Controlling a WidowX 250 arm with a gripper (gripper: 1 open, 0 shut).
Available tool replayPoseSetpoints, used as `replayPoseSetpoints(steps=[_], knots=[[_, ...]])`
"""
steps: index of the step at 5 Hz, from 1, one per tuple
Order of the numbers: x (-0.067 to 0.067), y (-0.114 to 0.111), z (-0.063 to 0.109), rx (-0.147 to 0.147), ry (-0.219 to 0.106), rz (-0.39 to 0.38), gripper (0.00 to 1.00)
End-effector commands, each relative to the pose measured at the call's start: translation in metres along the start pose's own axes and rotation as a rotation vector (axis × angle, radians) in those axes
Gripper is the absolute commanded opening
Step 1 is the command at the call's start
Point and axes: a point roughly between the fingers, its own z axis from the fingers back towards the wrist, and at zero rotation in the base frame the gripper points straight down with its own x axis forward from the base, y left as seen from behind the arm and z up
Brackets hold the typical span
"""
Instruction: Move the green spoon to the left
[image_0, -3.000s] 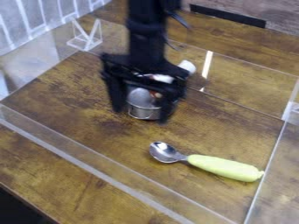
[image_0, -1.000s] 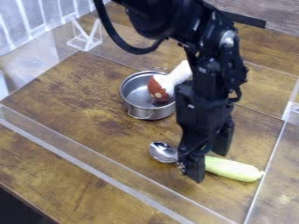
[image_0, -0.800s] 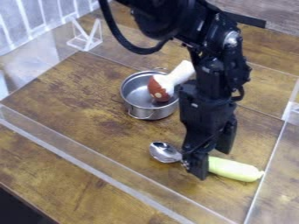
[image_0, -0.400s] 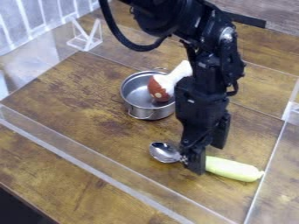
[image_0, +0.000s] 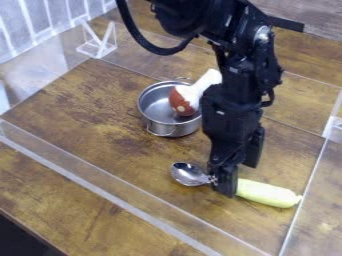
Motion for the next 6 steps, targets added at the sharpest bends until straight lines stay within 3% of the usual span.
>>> replayPoseSetpoints(steps=[1,3,6], knots=[[-0.012,-0.01,0.016,-0.064,0.018,0.002,1.0],[-0.023,-0.014,0.003,-0.06,0.023,0.039,1.0],[-0.032,-0.014,0.003,-0.047,0.052,-0.009,1.0]])
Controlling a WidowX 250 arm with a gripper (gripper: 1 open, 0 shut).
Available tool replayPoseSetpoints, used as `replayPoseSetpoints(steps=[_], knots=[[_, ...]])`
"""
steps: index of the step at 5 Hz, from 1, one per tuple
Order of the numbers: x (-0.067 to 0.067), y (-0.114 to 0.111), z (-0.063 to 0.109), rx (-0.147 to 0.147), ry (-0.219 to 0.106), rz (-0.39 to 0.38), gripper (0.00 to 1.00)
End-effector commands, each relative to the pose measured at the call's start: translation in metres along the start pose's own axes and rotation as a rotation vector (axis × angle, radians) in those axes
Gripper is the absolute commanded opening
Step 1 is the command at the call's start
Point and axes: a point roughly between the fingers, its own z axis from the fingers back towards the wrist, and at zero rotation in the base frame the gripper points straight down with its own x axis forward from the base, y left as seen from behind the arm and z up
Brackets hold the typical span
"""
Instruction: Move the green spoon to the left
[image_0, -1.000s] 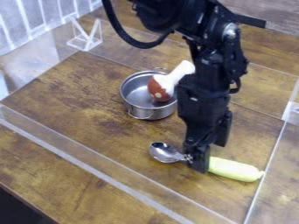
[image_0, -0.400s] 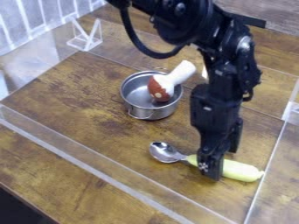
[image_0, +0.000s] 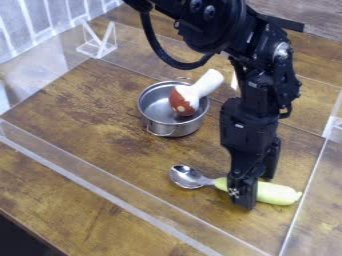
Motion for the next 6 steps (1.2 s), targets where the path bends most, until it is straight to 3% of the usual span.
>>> replayPoseSetpoints(steps=[1,3,6], knots=[[-0.013,-0.007,0.017,-0.046,0.023,-0.039,1.0],[-0.018,-0.012,0.014,-0.029,0.038,-0.133,1.0],[-0.007,-0.026,0.013,-0.022,0.044,-0.11,1.0]])
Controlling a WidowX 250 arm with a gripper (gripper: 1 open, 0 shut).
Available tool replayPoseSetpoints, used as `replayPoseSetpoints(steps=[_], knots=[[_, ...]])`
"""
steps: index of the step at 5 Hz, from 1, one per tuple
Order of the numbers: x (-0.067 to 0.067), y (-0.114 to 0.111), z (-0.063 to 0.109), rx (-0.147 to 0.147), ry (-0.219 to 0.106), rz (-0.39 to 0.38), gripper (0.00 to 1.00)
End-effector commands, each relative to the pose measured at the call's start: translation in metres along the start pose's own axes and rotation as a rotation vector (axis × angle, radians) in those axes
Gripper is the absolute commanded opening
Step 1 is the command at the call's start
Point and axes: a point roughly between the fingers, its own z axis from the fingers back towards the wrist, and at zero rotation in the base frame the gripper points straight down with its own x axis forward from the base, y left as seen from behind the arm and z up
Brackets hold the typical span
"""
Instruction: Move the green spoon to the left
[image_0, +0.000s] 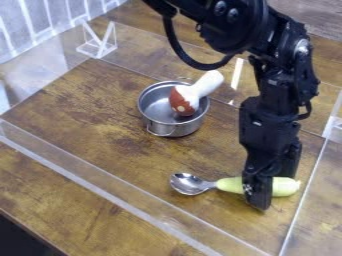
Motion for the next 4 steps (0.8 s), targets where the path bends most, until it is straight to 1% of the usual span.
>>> replayPoseSetpoints(steps=[1,2,3,4], knots=[[-0.001,-0.01,0.015,-0.053,0.002,0.069,1.0],[-0.007,-0.009,0.014,-0.053,-0.005,0.126,1.0],[-0.014,-0.009,0.013,-0.045,-0.001,0.105,1.0],[-0.016,-0.009,0.012,-0.038,-0.001,0.086,1.0]])
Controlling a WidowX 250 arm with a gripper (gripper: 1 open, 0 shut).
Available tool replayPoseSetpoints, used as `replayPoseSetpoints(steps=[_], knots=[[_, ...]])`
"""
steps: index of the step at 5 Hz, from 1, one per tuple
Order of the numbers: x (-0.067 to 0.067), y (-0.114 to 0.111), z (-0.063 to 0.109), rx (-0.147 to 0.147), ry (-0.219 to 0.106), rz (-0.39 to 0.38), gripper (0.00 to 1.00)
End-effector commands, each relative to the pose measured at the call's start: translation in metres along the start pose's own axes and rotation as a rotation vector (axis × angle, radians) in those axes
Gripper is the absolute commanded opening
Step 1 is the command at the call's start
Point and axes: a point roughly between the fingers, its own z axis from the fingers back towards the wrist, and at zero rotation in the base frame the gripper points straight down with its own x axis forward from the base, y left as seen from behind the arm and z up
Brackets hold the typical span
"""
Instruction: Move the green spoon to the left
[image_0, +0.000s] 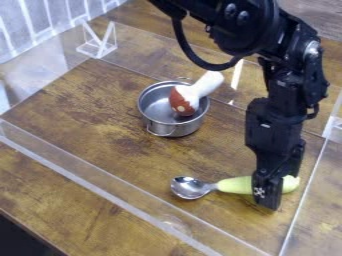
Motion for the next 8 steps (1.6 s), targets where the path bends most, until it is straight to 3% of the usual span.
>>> replayPoseSetpoints(steps=[1,4,6,8], knots=[[-0.01,0.001,0.014,-0.037,0.012,-0.017,1.0],[-0.01,0.012,0.021,-0.029,-0.003,0.023,1.0],[-0.009,0.002,0.023,-0.019,-0.012,-0.001,1.0],[-0.002,0.015,0.018,-0.017,-0.008,-0.005,1.0]])
